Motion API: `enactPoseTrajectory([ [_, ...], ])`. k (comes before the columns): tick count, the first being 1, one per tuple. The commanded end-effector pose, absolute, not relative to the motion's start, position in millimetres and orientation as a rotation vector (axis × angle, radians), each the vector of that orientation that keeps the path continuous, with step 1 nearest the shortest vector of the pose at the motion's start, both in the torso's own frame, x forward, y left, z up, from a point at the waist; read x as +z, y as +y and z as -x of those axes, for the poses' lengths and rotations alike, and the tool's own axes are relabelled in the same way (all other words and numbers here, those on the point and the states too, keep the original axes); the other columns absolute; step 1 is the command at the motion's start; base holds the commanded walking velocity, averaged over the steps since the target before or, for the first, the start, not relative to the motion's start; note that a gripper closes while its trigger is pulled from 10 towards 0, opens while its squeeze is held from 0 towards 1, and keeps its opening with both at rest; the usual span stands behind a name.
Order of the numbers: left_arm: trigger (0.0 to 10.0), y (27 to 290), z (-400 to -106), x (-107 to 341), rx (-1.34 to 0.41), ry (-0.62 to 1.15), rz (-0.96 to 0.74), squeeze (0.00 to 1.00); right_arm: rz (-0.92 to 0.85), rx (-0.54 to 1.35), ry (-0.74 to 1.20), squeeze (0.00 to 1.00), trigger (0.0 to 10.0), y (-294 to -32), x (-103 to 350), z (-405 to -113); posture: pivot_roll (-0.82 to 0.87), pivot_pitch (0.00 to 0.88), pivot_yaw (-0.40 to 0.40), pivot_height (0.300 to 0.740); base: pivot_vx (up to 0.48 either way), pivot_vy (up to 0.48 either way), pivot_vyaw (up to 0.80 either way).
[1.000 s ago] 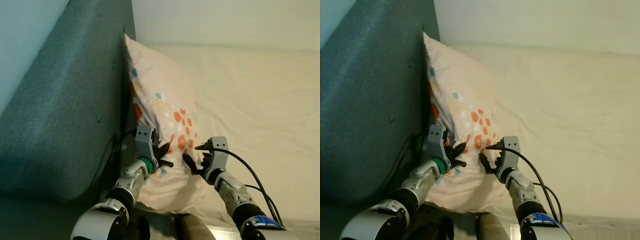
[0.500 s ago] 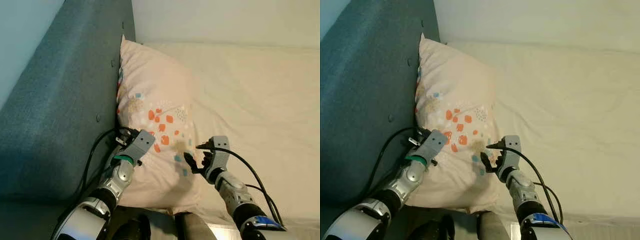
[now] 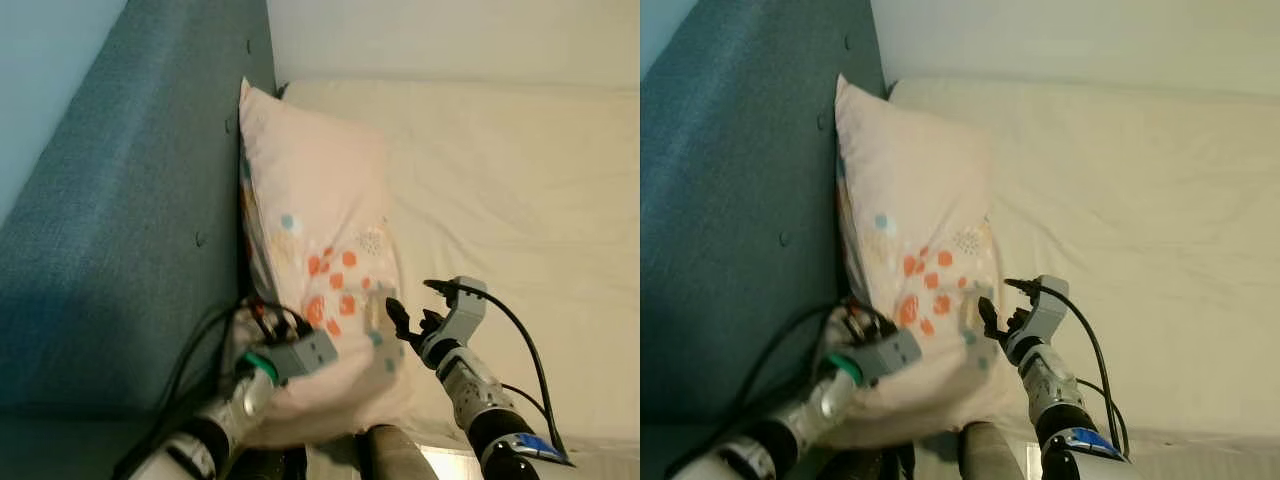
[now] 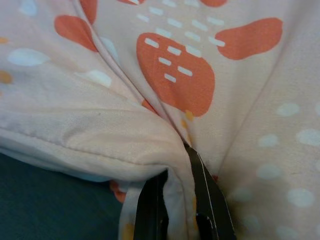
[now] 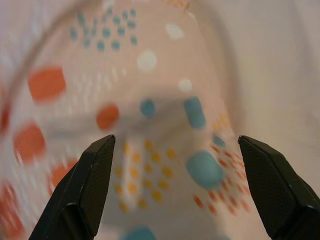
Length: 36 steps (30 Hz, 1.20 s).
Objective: Clean up the room
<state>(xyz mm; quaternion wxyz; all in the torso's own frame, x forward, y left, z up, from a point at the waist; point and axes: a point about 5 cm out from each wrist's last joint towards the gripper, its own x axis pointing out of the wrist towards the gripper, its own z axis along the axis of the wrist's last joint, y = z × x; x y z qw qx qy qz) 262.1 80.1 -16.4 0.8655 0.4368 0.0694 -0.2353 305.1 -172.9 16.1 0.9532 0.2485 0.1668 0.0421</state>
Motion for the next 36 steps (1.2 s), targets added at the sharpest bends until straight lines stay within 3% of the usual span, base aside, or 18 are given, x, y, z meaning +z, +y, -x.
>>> enactPoseTrajectory([
  [1,10.0,77.7,-237.4,-37.3,-0.609,0.236,-0.929,0.0,-0.552,0.086,0.353,0.0,10.0,-170.2,11.2,-300.9,-0.15,0.262,0.111,0.74,0.0,0.0,0.0],
  [3,10.0,74.9,-235.4,-37.5,-0.611,0.236,-0.899,0.0,-0.564,0.092,0.341,0.0,10.0,-169.4,13.5,-302.4,-0.16,0.269,0.112,0.74,0.0,0.0,0.0],
  [5,10.0,54.7,-239.6,-27.2,-0.596,0.201,-0.756,0.0,-0.562,0.1,0.327,0.0,10.0,-169.6,16.7,-304.4,-0.16,0.279,0.114,0.74,0.0,0.0,0.0],
  [10,10.0,39.2,-245.7,-15.8,-0.595,0.147,-0.686,0.0,-0.567,0.1,0.319,0.0,10.0,-170.9,18.0,-305.1,-0.16,0.283,0.113,0.74,0.0,0.0,0.0],
  [12,10.0,9.6,-257.3,8.5,-0.609,0.045,-0.588,0.0,-0.57,0.098,0.311,0.0,10.0,-172.0,19.6,-306.1,-0.17,0.287,0.113,0.74,0.0,0.0,0.0],
  [14,10.0,9.6,-257.3,8.5,-0.609,0.045,-0.588,0.0,-0.57,0.098,0.311,0.0,10.0,-172.0,19.6,-306.1,-0.17,0.287,0.113,0.74,0.0,0.0,0.0],
  [16,10.0,-38.1,-263.7,48.6,-0.68,-0.125,-0.473,0.0,-0.577,0.096,0.294,0.0,10.0,-173.5,23.1,-308.3,-0.18,0.292,0.111,0.74,0.0,0.0,0.0],
  [17,10.0,-38.1,-263.7,48.6,-0.68,-0.125,-0.473,0.0,-0.577,0.096,0.294,0.0,10.0,-173.5,23.1,-308.3,-0.18,0.292,0.111,0.74,0.0,0.0,0.0],
  [18,10.0,-55.4,-262.3,63.1,-0.714,-0.177,-0.424,0.0,-0.576,0.097,0.288,0.0,10.0,-174.1,24.5,-309.0,-0.18,0.292,0.111,0.74,0.0,0.0,0.0],
  [20,10.0,-55.4,-262.3,63.1,-0.714,-0.177,-0.424,0.0,-0.576,0.097,0.288,0.0,10.0,-174.1,24.5,-309.0,-0.18,0.292,0.111,0.74,0.0,0.0,0.0],
  [22,10.0,-80.3,-249.1,75.3,-0.805,-0.249,-0.395,0.0,-0.569,0.1,0.28,0.0,10.0,-175.9,26.4,-309.8,-0.19,0.294,0.109,0.74,0.0,0.0,0.0],
  [27,10.0,-90.5,-230.6,68.5,-0.896,-0.244,-0.376,0.0,-0.566,0.099,0.276,0.0,10.0,-177.6,27.9,-310.6,-0.19,0.295,0.107,0.74,0.0,0.0,0.0],
  [30,10.0,-100.4,-215.4,71.0,-0.991,-0.236,-0.269,0.0,-0.563,0.097,0.274,0.0,10.0,-179.1,29.6,-312.1,-0.18,0.291,0.104,0.74,0.0,0.0,0.0],
  [33,10.0,-110.1,-218.0,100.2,-1.048,-0.305,-0.124,0.0,-0.556,0.086,0.235,0.0,10.0,-185.1,40.4,-320.5,-0.18,0.269,0.104,0.74,0.0,0.0,0.0],
  [36,10.0,-110.0,-224.1,112.2,-1.036,-0.334,-0.083,0.0,-0.55,0.081,0.205,0.0,10.0,-189.8,48.3,-325.7,-0.18,0.262,0.104,0.74,0.0,0.0,0.0],
])
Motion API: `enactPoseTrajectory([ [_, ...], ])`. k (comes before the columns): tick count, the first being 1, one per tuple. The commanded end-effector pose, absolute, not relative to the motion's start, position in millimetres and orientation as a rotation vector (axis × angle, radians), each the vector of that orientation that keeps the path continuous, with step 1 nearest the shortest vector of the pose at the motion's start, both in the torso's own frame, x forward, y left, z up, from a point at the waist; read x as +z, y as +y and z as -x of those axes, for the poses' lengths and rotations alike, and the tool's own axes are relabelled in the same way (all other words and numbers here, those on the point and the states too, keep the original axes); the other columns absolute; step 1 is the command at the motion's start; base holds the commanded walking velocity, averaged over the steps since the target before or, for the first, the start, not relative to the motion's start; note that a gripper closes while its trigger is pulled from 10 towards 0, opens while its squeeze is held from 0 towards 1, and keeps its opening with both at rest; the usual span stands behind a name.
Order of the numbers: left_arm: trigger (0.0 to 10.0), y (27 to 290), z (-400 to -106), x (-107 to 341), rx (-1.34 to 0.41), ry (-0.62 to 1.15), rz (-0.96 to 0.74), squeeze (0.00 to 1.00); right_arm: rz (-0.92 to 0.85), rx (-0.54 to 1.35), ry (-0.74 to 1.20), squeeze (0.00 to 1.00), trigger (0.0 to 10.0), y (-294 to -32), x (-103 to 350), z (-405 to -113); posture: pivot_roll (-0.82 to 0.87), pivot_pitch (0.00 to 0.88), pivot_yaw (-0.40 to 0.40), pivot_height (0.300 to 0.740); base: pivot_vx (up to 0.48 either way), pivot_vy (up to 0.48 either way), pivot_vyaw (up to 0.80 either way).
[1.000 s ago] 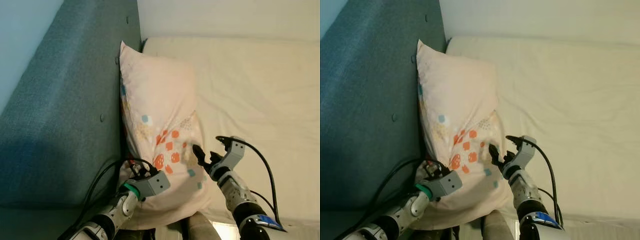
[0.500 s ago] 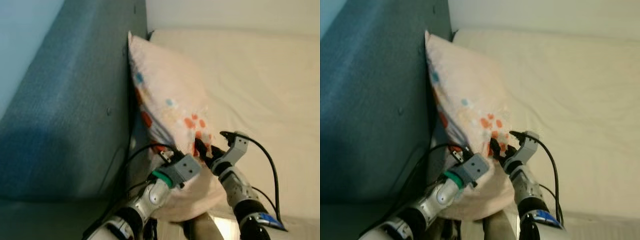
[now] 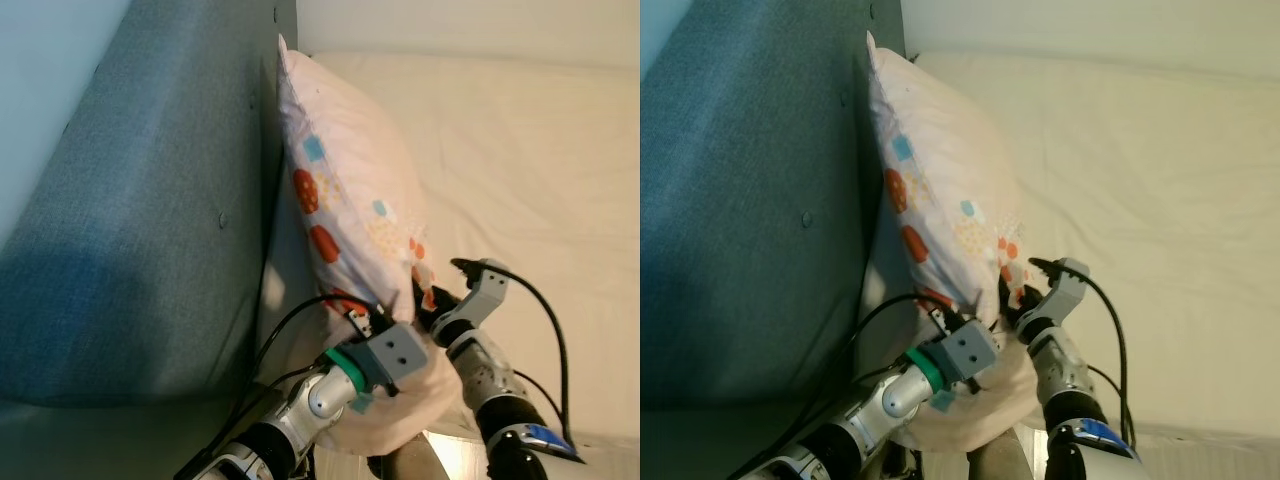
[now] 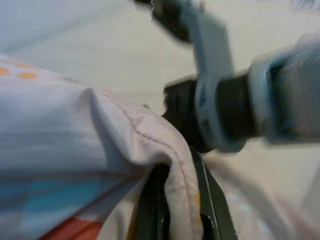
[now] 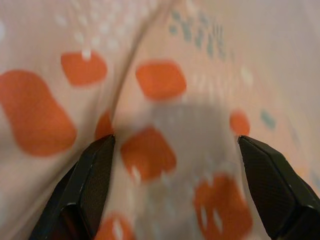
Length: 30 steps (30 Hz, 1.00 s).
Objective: Clean up the room
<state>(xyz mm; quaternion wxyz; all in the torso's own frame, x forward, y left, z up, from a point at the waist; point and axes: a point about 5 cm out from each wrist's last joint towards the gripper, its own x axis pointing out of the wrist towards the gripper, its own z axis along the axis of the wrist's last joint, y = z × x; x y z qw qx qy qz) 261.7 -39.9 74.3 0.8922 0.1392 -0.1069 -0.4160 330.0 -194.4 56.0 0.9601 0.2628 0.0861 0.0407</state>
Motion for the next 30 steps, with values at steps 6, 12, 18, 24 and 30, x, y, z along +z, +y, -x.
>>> enactPoseTrajectory([
  [6,10.0,-70.0,-265.9,101.8,-0.839,-0.247,-0.137,0.0,-0.164,0.101,0.112,0.0,10.0,-220.1,99.4,-351.7,-0.19,0.214,0.1,0.74,0.0,0.0,0.0],
  [12,10.0,-27.0,-282.9,79.3,-0.734,-0.172,-0.219,0.0,0.124,0.027,0.147,0.0,10.0,-248.6,120.5,-358.7,-0.19,0.184,0.088,0.74,0.0,0.0,0.0],
  [18,10.0,-28.2,-272.7,84.0,-0.903,-0.167,-0.076,0.0,0.146,-0.079,0.132,0.0,10.0,-267.5,132.6,-360.7,-0.2,0.159,0.085,0.74,0.0,0.0,0.0],
  [24,10.0,-60.8,-239.5,119.7,-1.244,-0.282,0.115,0.0,0.15,-0.18,0.116,0.0,10.0,-283.1,143.9,-361.9,-0.2,0.143,0.083,0.74,0.0,0.0,0.0],
  [30,10.0,-76.2,-244.2,148.0,-1.336,-0.362,0.123,0.0,0.165,-0.272,0.084,0.0,10.0,-302.2,162.6,-363.2,-0.22,0.114,0.079,0.74,0.0,0.0,0.0],
])
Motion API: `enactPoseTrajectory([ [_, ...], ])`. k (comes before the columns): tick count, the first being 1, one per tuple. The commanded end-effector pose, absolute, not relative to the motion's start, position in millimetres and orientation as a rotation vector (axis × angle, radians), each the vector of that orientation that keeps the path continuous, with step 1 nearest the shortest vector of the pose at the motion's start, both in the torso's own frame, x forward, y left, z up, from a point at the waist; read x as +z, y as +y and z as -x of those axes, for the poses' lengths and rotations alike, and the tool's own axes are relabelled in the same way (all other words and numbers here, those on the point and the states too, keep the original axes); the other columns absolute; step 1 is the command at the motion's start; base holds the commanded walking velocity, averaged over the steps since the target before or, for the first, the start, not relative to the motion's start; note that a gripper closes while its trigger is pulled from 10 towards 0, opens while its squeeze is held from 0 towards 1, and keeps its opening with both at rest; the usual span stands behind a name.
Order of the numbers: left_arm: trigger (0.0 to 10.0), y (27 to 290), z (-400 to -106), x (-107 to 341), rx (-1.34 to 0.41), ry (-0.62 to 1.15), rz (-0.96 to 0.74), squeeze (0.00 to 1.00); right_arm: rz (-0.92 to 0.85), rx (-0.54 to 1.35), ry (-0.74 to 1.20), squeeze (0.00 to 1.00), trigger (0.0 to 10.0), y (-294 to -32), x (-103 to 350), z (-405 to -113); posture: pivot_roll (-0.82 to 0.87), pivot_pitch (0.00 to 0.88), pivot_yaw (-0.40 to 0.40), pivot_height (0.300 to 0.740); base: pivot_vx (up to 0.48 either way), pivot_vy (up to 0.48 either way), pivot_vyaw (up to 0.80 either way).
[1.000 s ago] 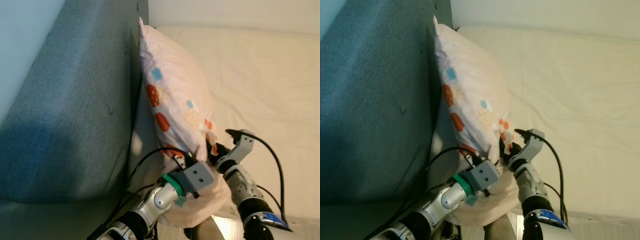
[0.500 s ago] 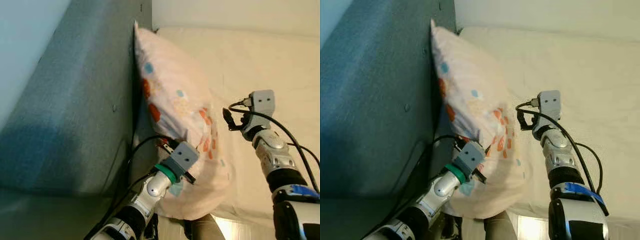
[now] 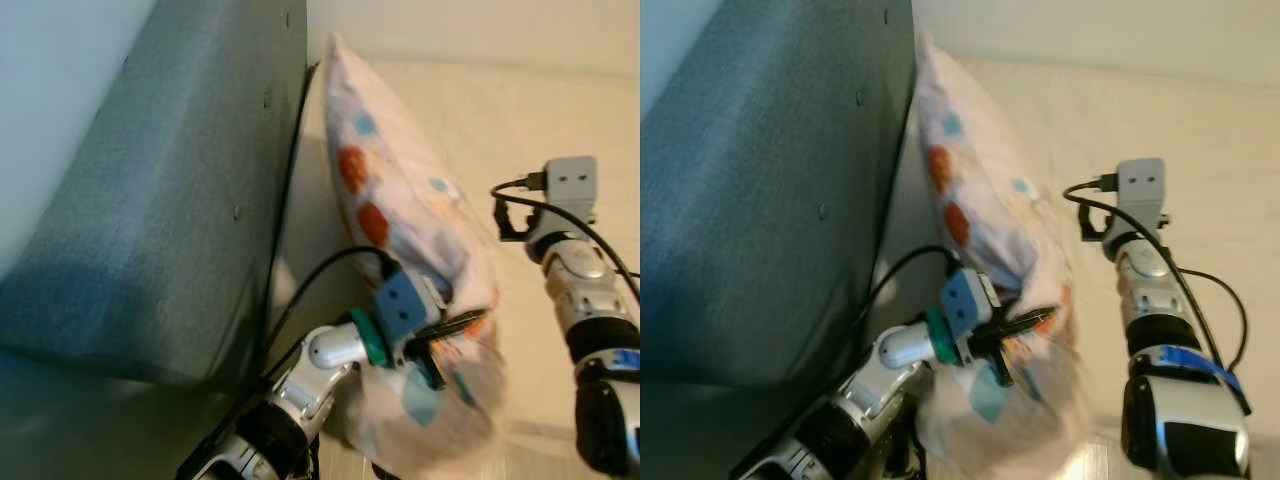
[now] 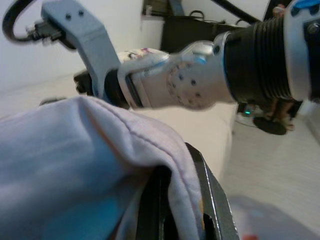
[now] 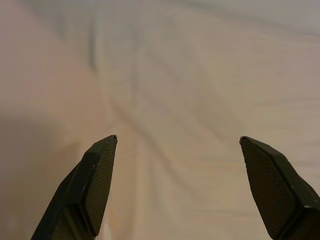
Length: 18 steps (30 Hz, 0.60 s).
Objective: Clean up the room
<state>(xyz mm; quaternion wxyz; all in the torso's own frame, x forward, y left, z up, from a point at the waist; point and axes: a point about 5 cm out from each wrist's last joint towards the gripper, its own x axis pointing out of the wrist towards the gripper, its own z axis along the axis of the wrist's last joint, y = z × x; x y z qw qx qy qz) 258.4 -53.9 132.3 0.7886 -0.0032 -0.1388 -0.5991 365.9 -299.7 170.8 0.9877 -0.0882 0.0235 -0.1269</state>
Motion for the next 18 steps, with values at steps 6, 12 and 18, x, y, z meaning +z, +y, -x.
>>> enactPoseTrajectory([
  [6,10.0,-74.2,-250.6,152.7,-1.303,-0.312,0.248,0.0,0.166,-0.28,0.088,0.0,10.0,-300.5,161.8,-364.2,-0.22,0.109,0.086,0.74,0.0,0.0,0.0],
  [12,10.0,-66.7,-264.6,119.8,-1.118,-0.177,0.155,0.0,0.159,-0.276,0.092,0.0,10.0,-296.2,159.1,-365.4,-0.22,0.118,0.087,0.74,0.0,0.0,0.0],
  [18,10.0,-38.1,-296.3,86.8,-0.783,-0.227,-0.638,0.0,0.151,-0.256,0.08,0.0,10.0,-291.1,158.9,-366.9,-0.24,0.14,0.092,0.74,0.0,0.0,0.0],
])
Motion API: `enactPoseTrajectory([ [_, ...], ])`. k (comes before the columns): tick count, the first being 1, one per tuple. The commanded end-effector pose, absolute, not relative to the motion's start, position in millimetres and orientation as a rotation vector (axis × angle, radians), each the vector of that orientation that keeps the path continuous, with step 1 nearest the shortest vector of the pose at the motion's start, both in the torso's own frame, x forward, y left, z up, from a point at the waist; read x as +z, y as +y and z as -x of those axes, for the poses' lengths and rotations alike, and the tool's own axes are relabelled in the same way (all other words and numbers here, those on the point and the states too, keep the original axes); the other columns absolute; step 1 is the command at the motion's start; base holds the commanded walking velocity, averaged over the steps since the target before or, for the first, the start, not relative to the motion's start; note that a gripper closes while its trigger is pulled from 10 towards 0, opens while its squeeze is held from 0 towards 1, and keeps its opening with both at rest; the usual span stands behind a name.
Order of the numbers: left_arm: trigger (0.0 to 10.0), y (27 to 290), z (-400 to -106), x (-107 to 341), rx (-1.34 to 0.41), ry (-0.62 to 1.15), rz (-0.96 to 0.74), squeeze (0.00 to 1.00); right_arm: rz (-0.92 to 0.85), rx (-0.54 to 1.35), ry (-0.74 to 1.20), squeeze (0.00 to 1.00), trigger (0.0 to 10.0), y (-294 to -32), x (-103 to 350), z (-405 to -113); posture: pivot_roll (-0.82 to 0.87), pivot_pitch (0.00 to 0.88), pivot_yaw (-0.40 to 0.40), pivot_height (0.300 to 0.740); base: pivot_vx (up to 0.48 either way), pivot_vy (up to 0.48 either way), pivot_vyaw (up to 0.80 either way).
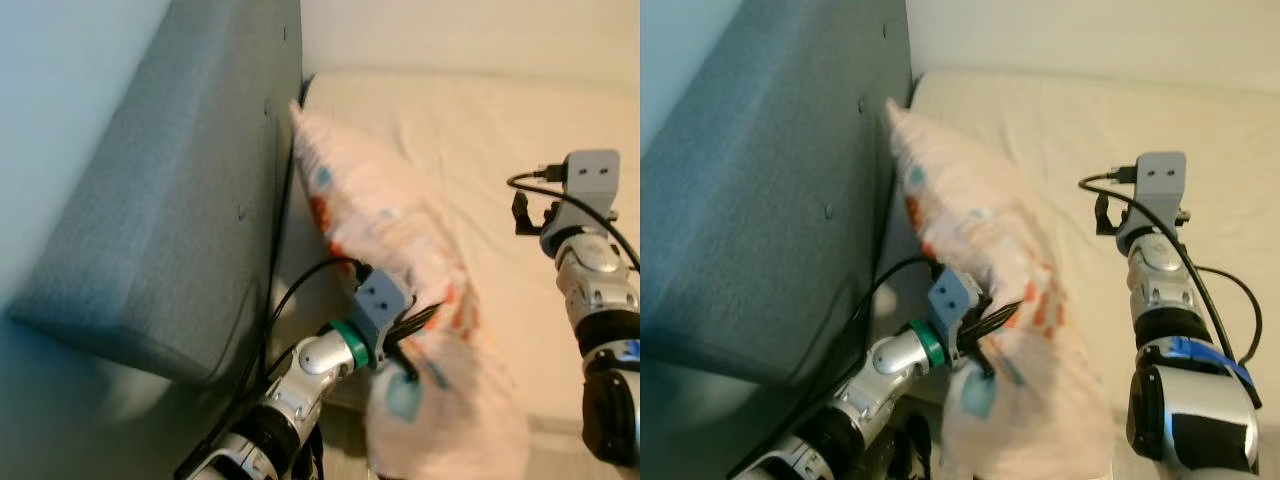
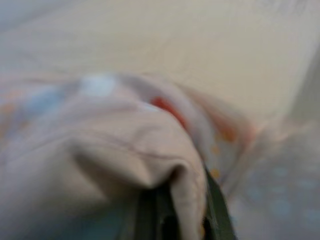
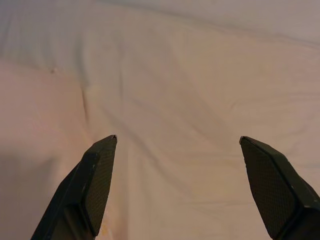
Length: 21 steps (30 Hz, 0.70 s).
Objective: Clean up the room
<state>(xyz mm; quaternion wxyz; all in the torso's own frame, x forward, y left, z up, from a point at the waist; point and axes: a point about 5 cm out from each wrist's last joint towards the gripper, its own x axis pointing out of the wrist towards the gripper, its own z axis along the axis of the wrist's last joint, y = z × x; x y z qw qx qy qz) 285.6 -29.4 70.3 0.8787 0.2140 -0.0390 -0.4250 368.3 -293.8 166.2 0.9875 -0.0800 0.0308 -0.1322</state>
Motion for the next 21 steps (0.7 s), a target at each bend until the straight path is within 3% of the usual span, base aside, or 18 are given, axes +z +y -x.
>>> enactPoseTrajectory([
  [1,10.0,-38.1,-296.3,86.8,-0.783,-0.227,-0.638,0.0,0.151,-0.256,0.08,0.0,10.0,-291.1,158.9,-366.9,-0.24,0.14,0.092,0.74,0.0,0.0,0.0],
  [3,10.0,-24.7,-310.6,88.3,-0.651,-0.233,-0.752,0.0,0.152,-0.244,0.075,0.0,10.0,-288.9,157.5,-366.5,-0.25,0.15,0.094,0.74,0.0,0.0,0.0],
  [9,10.0,-10.3,-328.3,99.0,-0.499,-0.259,-0.848,0.0,0.151,-0.241,0.074,0.0,10.0,-288.9,154.0,-364.0,-0.26,0.176,0.102,0.74,0.0,0.0,0.0],
  [16,10.0,-4.5,-330.5,93.4,-0.473,-0.277,-0.967,0.0,0.15,-0.236,0.074,0.0,10.0,-287.4,151.1,-362.5,-0.26,0.19,0.105,0.74,0.0,0.0,0.0],
  [17,10.0,3.4,-327.5,81.4,-0.458,-0.265,-1.051,0.0,0.149,-0.233,0.073,0.0,10.0,-286.2,150.3,-362.4,-0.26,0.194,0.105,0.74,0.0,0.0,0.0],
  [21,10.0,14.2,-325.7,71.3,-0.426,-0.242,-1.104,0.0,0.144,-0.229,0.07,0.0,10.0,-285.1,149.8,-362.4,-0.26,0.194,0.105,0.74,0.0,0.0,0.0],
])
